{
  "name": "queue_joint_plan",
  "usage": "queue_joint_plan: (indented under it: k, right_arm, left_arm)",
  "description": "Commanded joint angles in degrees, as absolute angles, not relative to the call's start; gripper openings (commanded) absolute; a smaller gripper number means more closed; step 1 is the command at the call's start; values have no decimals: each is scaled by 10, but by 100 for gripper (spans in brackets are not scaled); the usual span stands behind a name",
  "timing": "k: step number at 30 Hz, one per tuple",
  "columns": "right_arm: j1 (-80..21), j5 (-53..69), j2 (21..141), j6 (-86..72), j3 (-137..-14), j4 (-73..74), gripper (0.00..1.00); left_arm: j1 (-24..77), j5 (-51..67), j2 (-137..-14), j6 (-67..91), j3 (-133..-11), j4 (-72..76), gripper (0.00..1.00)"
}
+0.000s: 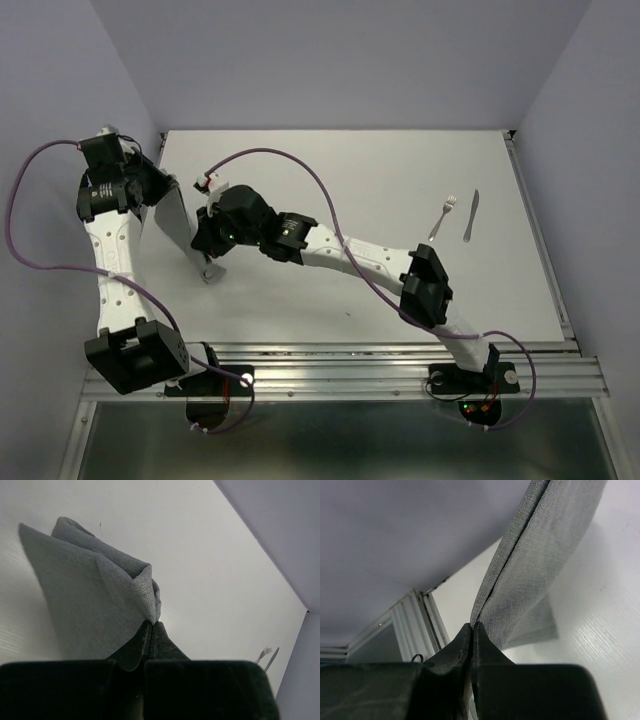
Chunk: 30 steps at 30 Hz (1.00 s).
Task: Fold the napkin into a case and place the utensils inside
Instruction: Turn over the upper triangle folded napkin at the center of the board.
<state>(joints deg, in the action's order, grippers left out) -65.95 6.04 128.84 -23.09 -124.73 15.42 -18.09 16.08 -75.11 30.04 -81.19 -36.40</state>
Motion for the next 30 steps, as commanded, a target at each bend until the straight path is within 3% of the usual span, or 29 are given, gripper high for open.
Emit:
queue_joint_plan:
  k: [1,7,10,13,21,30]
  right_arm:
    - [-679,177,1260,-246,-1224,151,1]
    - [-647,259,1187,-347,-1028,-19,1]
    - [-620,259,1170,-388,-973,-51,1]
    - [-588,254,1127,-428,-832,-106,1]
    - [-512,213,1050,-451,-601,-127,1]
    - [-436,241,992,-427,-512,-132,1]
  left_arm:
    - [-173,110,-738,282,-889,-308,0]
    - [-91,48,-786,303,-894,-280,0]
    - [-19,24,-834,315,-889,-253,0]
    - [55,13,-910,337,-876,-208,0]
    - [154,18,-1059,373,-914,-126,0]
    - [223,32,-1193,389,-1034,-140,0]
